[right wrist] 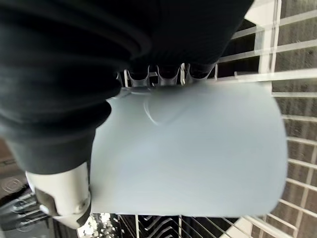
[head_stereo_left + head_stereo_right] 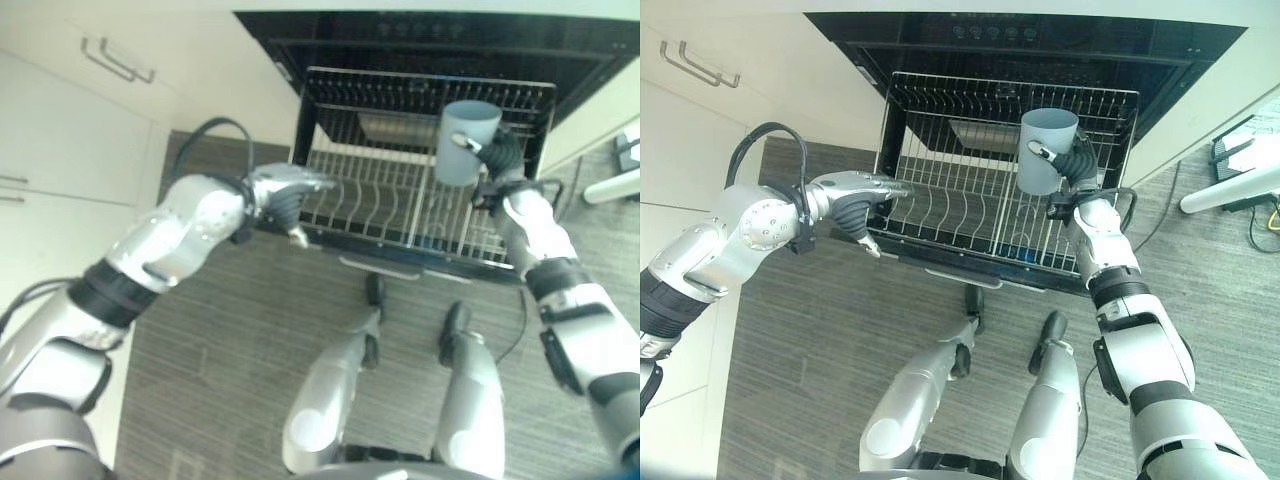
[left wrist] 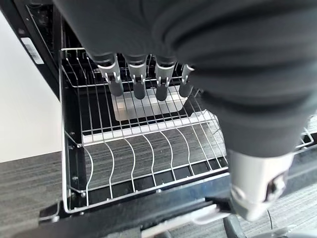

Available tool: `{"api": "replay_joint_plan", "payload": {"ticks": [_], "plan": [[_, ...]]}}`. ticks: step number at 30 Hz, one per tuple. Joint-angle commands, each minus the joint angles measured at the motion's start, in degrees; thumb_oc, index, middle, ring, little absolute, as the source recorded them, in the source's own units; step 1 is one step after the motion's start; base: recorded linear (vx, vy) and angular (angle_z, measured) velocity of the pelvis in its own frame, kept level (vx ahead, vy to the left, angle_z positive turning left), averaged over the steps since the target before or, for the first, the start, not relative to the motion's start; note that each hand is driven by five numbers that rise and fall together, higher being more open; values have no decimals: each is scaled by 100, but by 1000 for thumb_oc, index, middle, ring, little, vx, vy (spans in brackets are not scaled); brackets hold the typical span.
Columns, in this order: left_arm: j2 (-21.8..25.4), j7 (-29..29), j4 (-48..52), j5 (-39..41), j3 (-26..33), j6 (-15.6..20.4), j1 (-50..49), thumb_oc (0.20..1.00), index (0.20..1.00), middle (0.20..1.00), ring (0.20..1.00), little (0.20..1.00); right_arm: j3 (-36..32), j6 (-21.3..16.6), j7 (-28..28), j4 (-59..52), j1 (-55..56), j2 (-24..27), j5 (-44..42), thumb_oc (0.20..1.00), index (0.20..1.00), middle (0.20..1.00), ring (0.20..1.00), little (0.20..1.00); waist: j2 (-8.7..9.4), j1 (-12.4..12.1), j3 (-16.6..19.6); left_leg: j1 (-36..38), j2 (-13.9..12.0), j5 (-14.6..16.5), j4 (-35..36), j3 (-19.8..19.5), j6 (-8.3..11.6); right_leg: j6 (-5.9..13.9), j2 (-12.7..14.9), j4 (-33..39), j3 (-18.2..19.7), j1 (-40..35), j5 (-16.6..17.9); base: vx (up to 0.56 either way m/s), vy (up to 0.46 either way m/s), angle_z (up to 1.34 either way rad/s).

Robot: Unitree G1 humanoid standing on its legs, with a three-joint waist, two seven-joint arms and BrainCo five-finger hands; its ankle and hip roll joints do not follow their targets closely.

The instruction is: Place the dishes in the dishwasher.

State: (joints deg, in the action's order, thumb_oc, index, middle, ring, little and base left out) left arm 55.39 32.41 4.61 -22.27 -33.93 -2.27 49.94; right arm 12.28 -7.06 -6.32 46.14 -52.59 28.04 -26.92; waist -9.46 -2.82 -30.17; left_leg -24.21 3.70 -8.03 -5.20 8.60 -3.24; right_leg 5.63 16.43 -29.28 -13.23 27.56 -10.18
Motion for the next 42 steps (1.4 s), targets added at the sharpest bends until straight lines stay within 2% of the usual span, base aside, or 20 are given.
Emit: {"api": "replay_joint_plan", "payload": {"ticks": [1,7,10,15,16,17,24,35,37,42], "plan": [[-114,91,218,419,227,-146,461,1000,1000,1000,1000,1000,-329,-225,-540,-130,-333,543,449,200,200,200,200,200,-669,-35,37,-65,-157,843,-625,84,394,281,359,853,73,-83,808,0,0,0],[-22,313,442,611,159,-576,760,1000,1000,1000,1000,1000,-339,-344,-1291,207,-272,648,1112,200,200,200,200,200,-738,-11,37,-87,-173,810,-529,124,392,312,351,858,103,16,837,1,7,0],[71,363,566,821,160,-785,890,1000,1000,1000,1000,1000,-335,-308,-1027,301,-111,729,1184,200,200,200,200,200,-809,28,37,-102,-173,755,-460,166,392,315,342,911,140,71,882,-6,59,-2],[148,460,699,1008,47,-1004,1173,1000,1000,1000,1000,1000,-332,-355,-900,372,13,759,1116,200,200,200,200,200,-826,53,37,-112,-161,775,-459,165,406,345,386,868,156,118,853,-6,5,-7],[161,493,735,1027,35,-1052,1228,1000,1000,1000,1000,1000,-322,-313,-906,384,18,740,1150,344,344,344,344,344,-829,51,37,-116,-164,772,-457,172,410,353,394,865,155,126,857,0,0,0],[171,520,775,1036,45,-1102,1243,1000,1000,1000,1000,1000,-313,-266,-933,379,36,722,1136,1000,1000,1000,1000,1000,-828,49,37,-113,-165,771,-457,179,411,356,398,866,153,125,862,0,0,0],[238,718,923,1189,-5,-1411,1536,1000,1000,1000,1000,1000,-330,-223,-1157,363,76,709,1220,1000,1000,1000,1000,1000,-817,54,37,-155,-181,768,-452,190,405,377,389,820,178,211,874,0,0,0],[293,776,1010,1249,20,-1539,1551,1000,1000,1000,1000,1000,-459,-697,-1512,-12,165,705,1216,1000,1000,1000,1000,1000,-837,75,37,-190,-179,742,-421,234,416,409,385,846,193,258,891,0,0,0],[306,732,1013,1263,15,-1555,1533,1000,1000,1000,1000,1000,-491,-854,-1495,-104,214,676,1111,1000,1000,1000,1000,1000,-850,88,37,-186,-182,743,-408,247,415,414,388,854,203,266,891,0,0,0],[346,670,1010,1266,35,-1541,1443,1000,1000,1000,1000,1000,-556,-973,-1521,-356,353,581,1096,1000,1000,1000,1000,1000,-854,118,37,-156,-187,757,-404,271,419,422,377,873,216,241,871,0,0,0]]}}
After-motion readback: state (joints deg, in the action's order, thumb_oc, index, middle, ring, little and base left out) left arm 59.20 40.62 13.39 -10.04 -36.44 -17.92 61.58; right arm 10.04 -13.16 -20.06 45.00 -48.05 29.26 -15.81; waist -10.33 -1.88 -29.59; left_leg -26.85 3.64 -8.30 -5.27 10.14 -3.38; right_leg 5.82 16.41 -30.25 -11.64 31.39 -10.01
